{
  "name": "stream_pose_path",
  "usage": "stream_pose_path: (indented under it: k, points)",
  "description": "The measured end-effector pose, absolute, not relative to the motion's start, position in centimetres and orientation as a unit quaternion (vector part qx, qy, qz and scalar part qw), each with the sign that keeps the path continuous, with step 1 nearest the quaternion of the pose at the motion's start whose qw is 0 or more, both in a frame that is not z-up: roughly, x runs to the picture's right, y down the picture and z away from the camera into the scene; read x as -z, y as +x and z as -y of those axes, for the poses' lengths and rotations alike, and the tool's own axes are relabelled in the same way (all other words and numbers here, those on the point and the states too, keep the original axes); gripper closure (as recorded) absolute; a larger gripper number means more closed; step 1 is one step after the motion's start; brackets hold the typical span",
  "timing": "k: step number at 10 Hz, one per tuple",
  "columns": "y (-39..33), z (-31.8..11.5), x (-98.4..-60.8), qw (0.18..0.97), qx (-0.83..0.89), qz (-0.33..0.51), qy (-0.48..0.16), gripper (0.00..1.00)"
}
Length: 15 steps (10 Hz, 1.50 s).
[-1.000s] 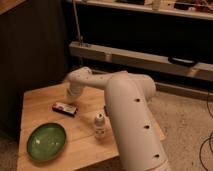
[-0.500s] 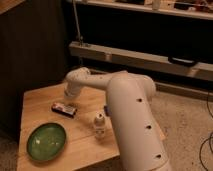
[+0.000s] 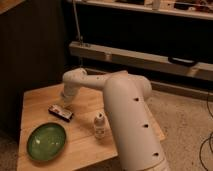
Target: Push the eraser across the table
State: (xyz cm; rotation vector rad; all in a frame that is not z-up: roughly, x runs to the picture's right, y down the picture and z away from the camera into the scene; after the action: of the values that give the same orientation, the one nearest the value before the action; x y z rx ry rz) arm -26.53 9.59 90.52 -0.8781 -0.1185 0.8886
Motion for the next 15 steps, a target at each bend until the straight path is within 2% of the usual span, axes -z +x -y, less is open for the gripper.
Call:
stream_pose_path:
  k: [9,12,15]
  points:
    - [-31.3,-15.5,-84.6,0.815,-0.283,0.079,-0.499,1.00]
    - [-33.4,-18.6,-81.0,0.808,-0.230,0.091,-0.535,1.00]
    - [-33.4,-20.0,-79.1,0.802,-0.196,0.091,-0.557,1.00]
